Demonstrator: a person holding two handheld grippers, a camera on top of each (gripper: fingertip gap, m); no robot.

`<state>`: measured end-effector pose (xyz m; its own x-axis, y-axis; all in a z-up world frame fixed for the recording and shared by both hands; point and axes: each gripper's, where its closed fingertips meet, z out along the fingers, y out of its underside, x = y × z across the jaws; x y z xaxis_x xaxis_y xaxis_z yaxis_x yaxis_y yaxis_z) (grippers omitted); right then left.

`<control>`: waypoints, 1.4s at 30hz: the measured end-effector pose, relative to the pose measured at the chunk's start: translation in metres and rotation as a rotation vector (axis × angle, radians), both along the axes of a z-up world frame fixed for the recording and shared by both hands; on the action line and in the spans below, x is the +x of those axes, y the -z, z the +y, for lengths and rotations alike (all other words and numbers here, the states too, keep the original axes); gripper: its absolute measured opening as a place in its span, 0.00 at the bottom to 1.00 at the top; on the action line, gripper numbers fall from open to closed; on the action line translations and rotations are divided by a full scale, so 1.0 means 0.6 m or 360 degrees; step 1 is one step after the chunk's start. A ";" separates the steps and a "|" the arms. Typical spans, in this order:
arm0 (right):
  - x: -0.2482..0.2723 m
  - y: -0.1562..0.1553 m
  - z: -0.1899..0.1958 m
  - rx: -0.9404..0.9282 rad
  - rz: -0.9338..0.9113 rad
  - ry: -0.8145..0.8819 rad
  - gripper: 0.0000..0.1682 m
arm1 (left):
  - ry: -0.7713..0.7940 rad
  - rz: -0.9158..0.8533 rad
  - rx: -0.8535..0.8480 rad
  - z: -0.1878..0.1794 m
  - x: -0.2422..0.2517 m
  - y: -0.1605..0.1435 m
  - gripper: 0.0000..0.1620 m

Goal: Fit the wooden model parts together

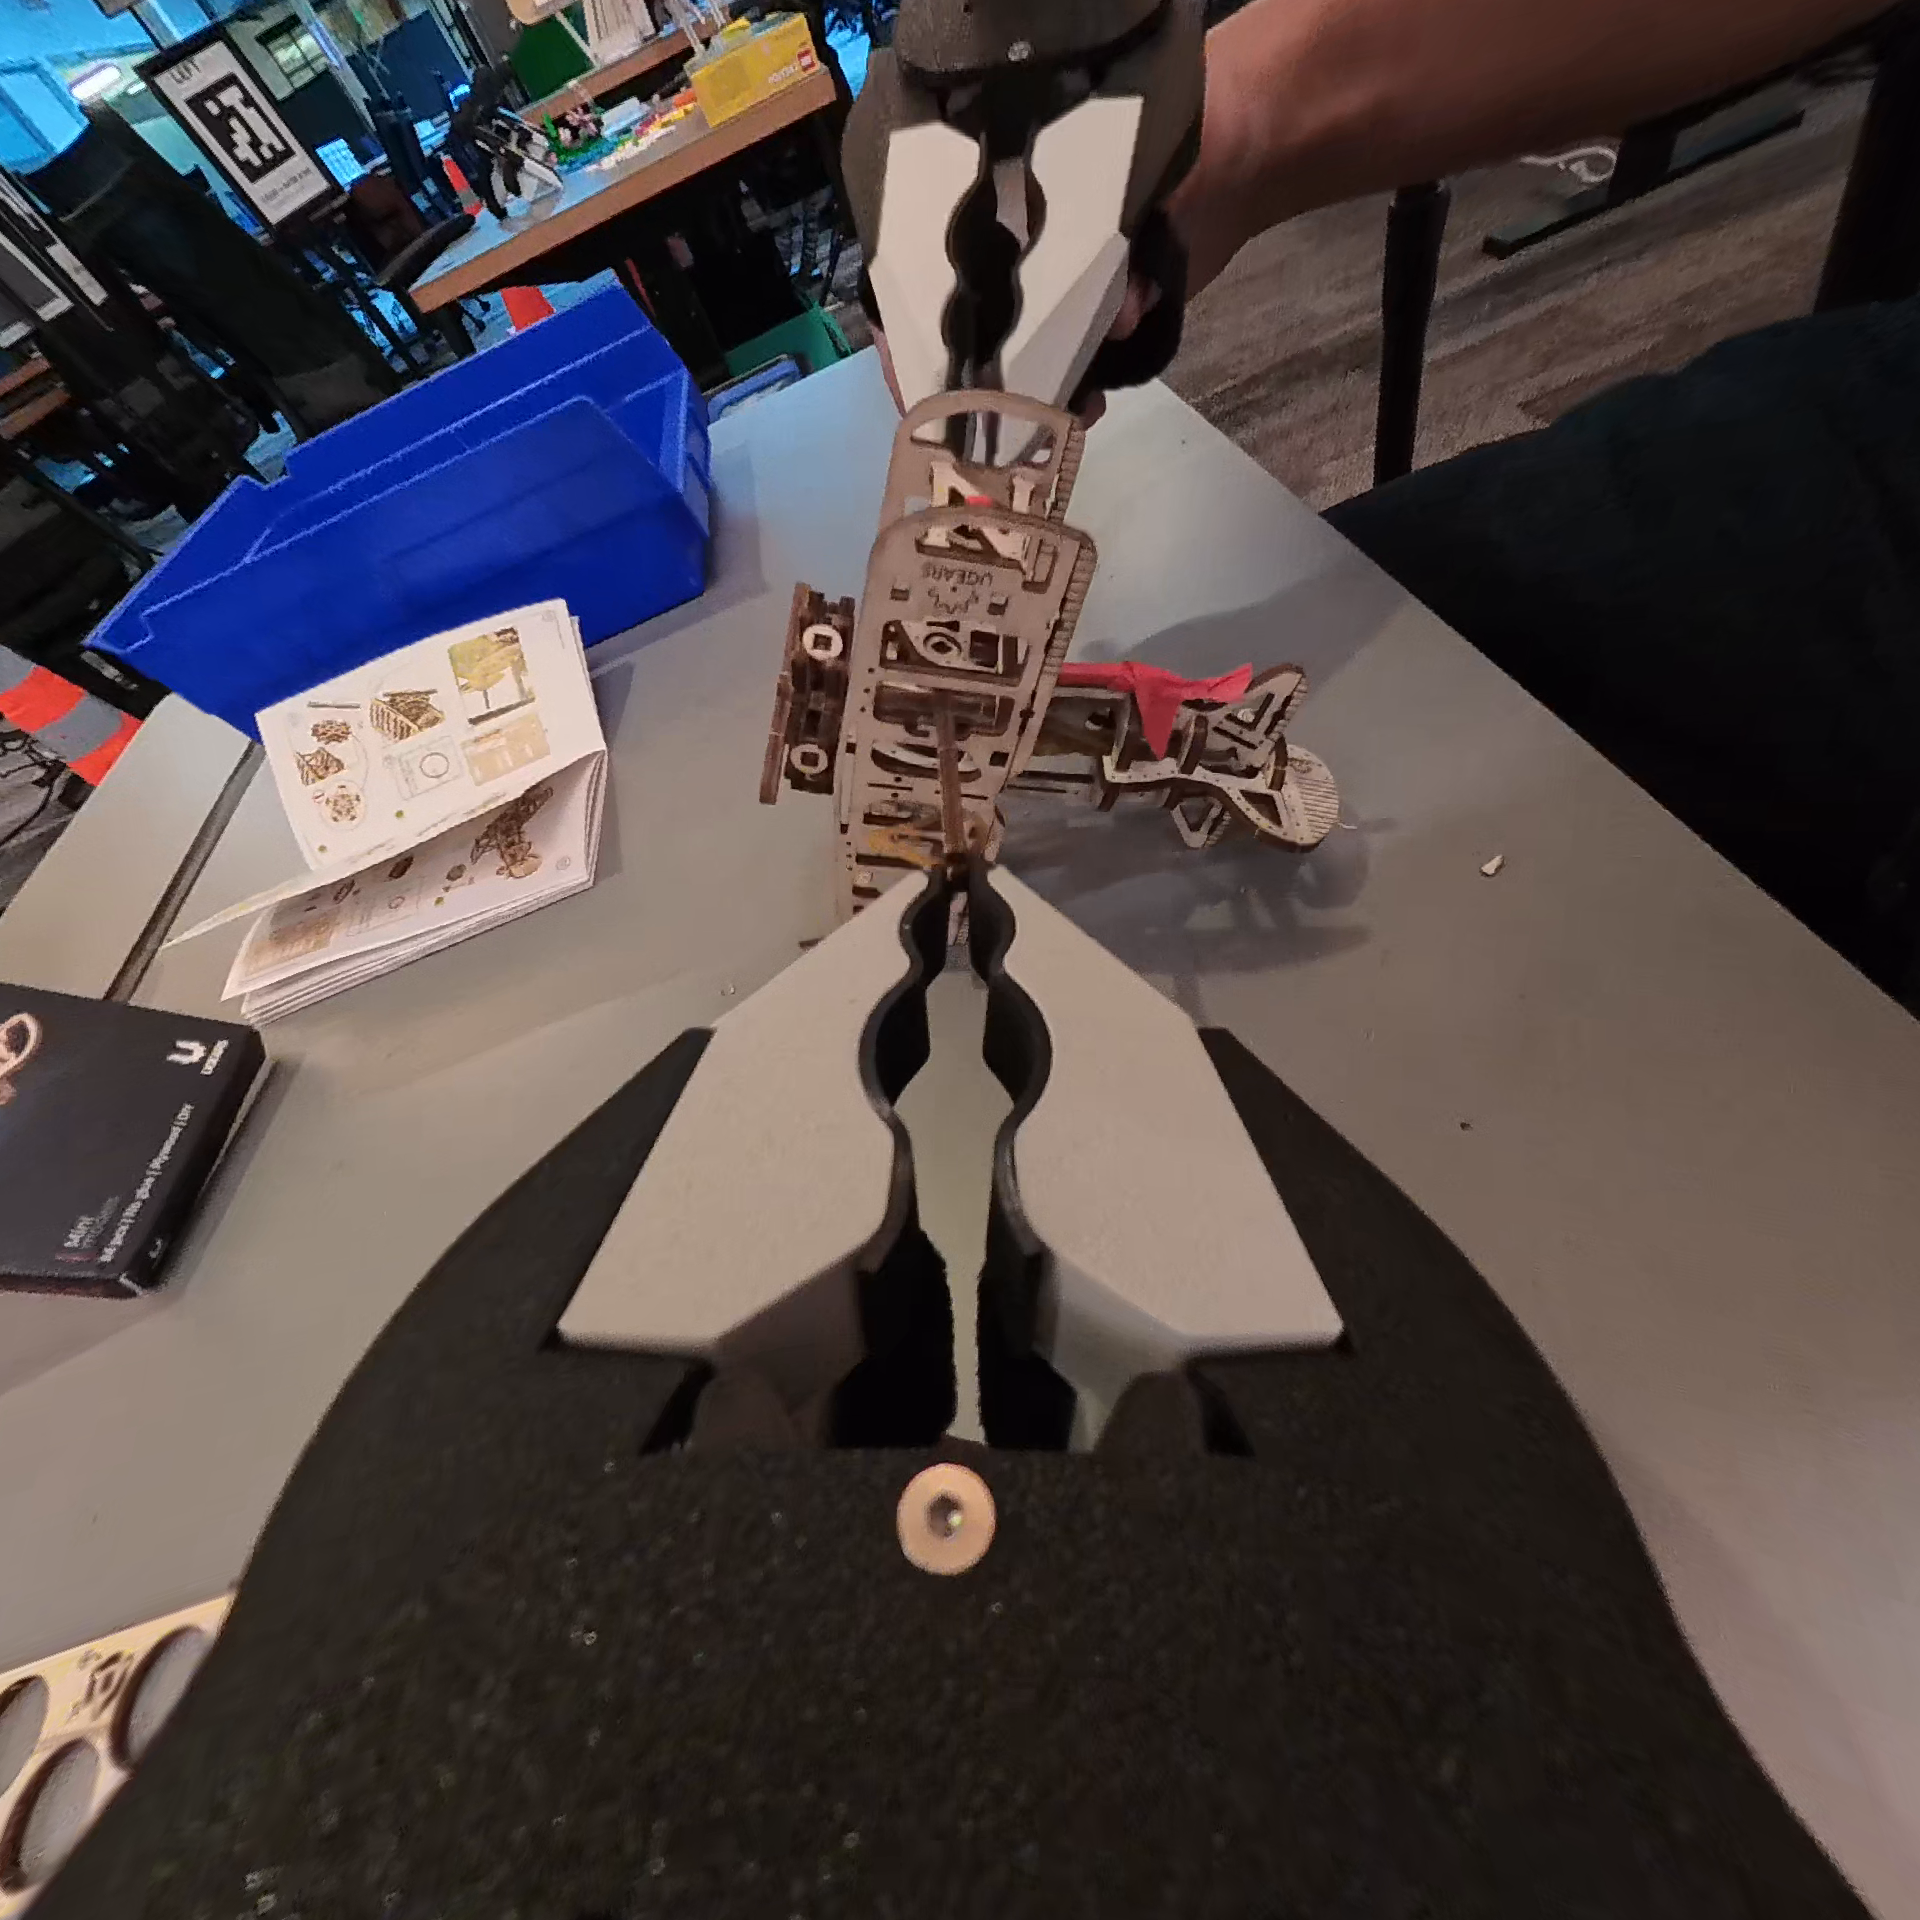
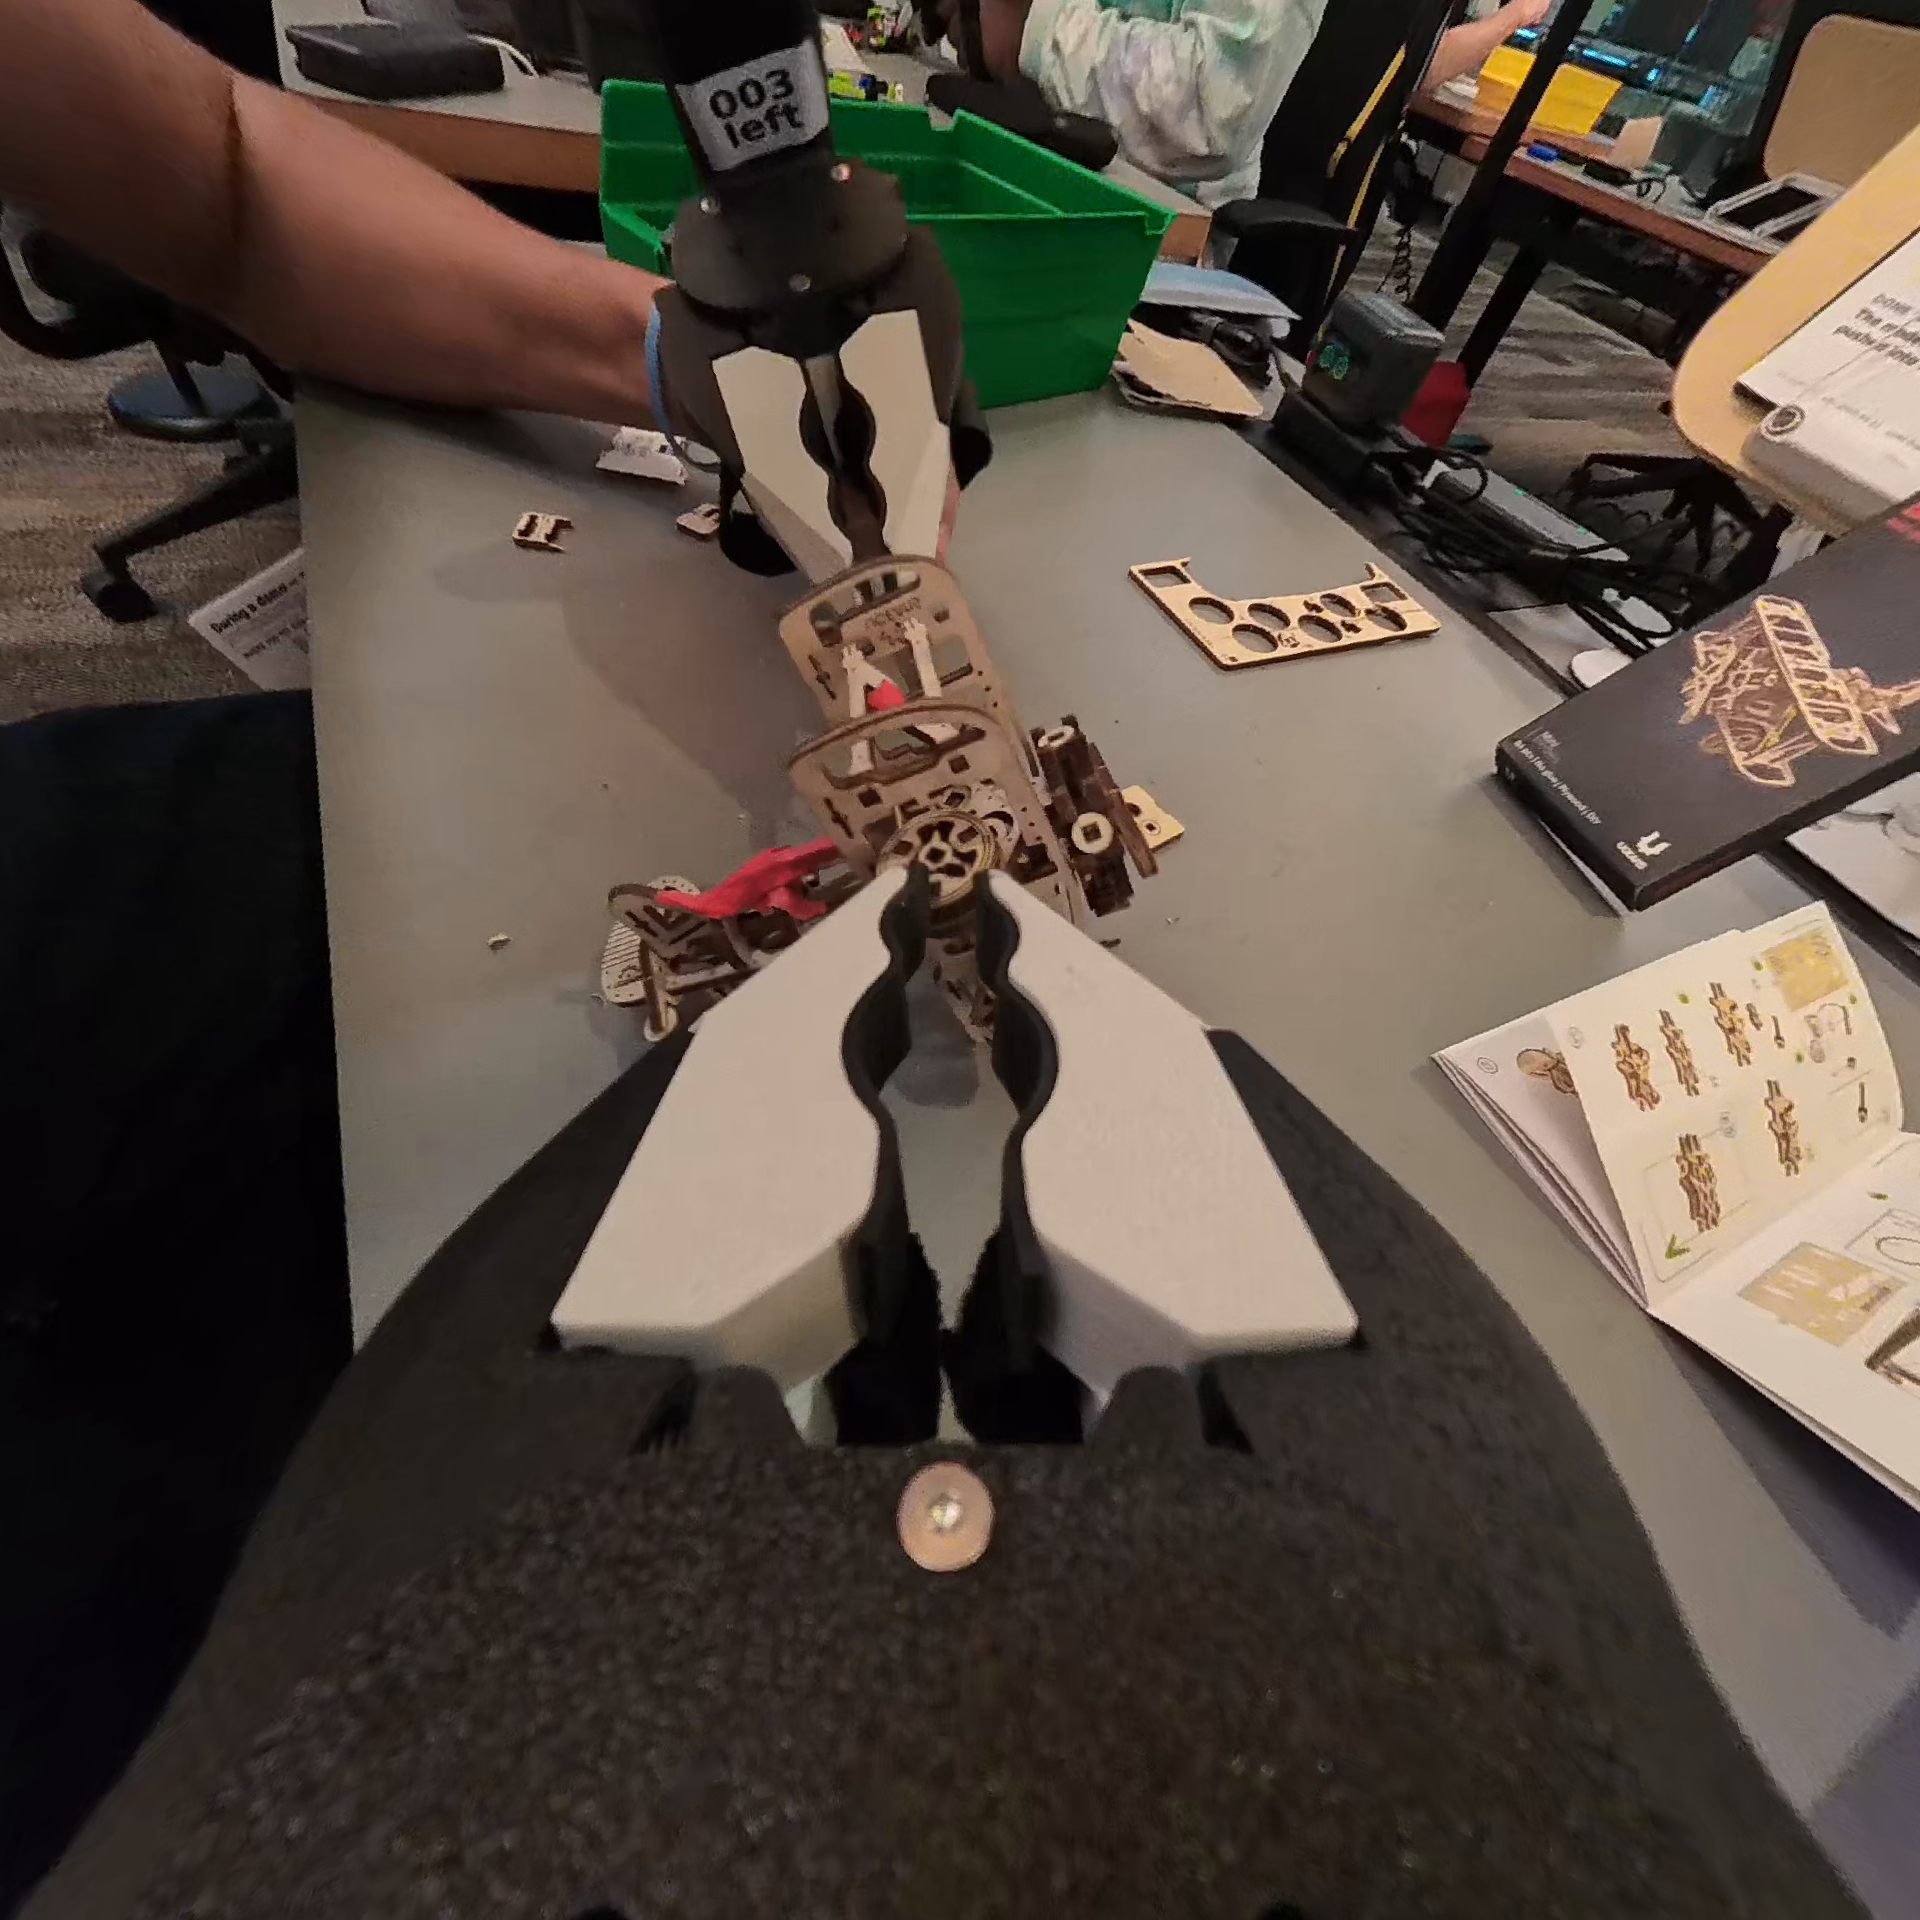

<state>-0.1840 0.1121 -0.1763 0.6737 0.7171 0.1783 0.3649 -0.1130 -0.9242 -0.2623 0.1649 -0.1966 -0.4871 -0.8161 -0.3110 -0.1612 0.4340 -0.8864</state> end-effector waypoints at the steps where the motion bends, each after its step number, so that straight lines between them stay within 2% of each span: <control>1: -0.003 -0.001 0.000 0.0009 -0.0004 -0.0006 0.03 | 0.0003 0.0012 0.0014 -0.002 0.002 0.002 0.00; 14: -0.014 -0.019 -0.006 0.0140 -0.0065 -0.0003 0.03 | 0.0022 0.0001 -0.0004 -0.018 0.021 -0.001 0.00; 26: -0.027 -0.007 -0.003 0.0308 -0.0184 -0.0061 0.05 | 0.0123 -0.0003 0.0052 -0.031 0.041 0.000 0.00; 33: -0.021 0.000 0.003 0.0320 -0.0233 -0.0039 0.05 | 0.0174 0.0183 -0.0291 -0.037 0.047 -0.002 0.00; 42: -0.022 0.003 0.007 0.0347 -0.0300 -0.0026 0.04 | 0.0354 0.0428 -0.0749 -0.054 0.039 -0.008 0.00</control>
